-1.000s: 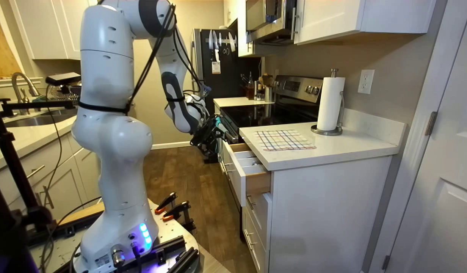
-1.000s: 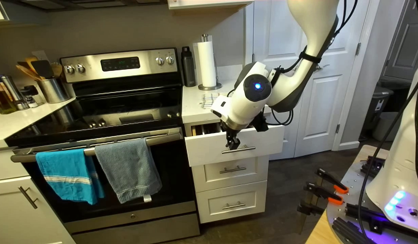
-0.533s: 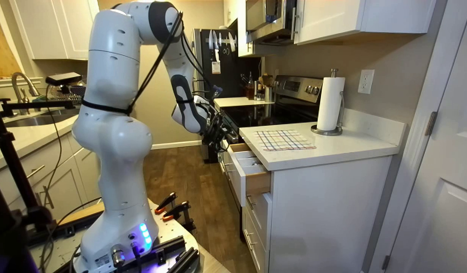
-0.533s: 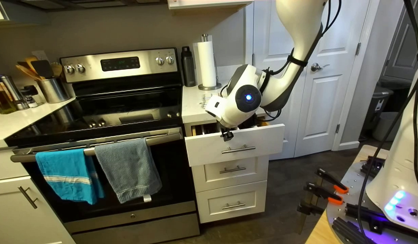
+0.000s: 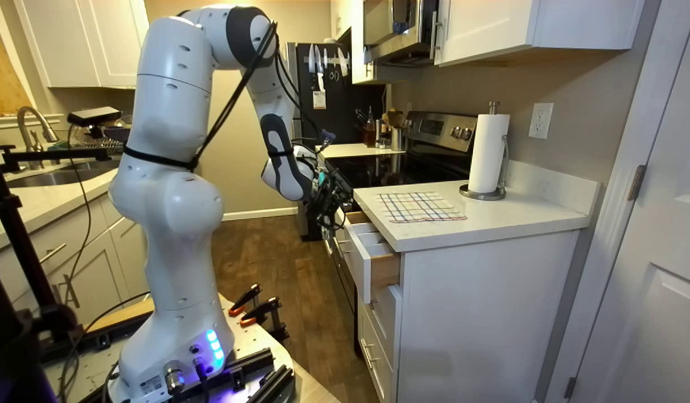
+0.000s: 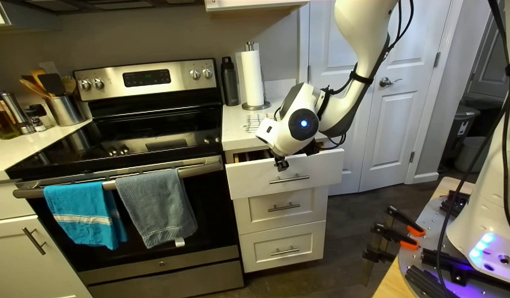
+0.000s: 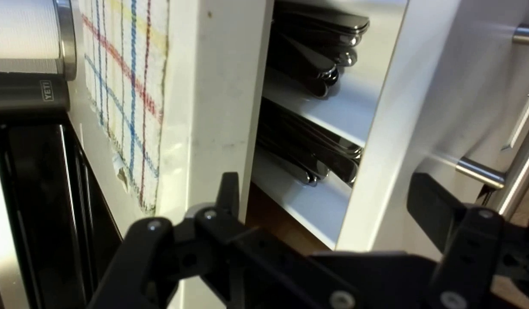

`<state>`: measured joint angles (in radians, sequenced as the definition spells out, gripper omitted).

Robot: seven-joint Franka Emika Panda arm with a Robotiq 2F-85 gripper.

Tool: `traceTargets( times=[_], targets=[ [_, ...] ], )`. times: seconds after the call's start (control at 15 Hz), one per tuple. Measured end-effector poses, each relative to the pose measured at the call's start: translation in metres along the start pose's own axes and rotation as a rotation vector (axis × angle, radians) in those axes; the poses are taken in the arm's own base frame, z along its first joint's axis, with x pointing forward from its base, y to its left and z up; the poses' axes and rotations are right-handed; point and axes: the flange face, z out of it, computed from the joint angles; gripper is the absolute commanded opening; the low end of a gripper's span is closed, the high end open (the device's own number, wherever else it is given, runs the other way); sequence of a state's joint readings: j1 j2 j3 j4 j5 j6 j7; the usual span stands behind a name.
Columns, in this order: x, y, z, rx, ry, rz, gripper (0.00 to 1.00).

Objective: Push closed the drawer

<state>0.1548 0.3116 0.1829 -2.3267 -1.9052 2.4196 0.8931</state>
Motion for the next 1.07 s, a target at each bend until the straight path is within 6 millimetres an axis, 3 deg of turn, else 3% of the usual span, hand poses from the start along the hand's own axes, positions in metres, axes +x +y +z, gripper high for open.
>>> traceTargets(
  times=[0.53,1.07],
  targets=[
    [-0.016,0.011,0.029,-0.047,-0.049,0.022,1.00],
    [-0.015,0.014,0.037,-0.064,-0.062,0.023,1.00]
  ],
)
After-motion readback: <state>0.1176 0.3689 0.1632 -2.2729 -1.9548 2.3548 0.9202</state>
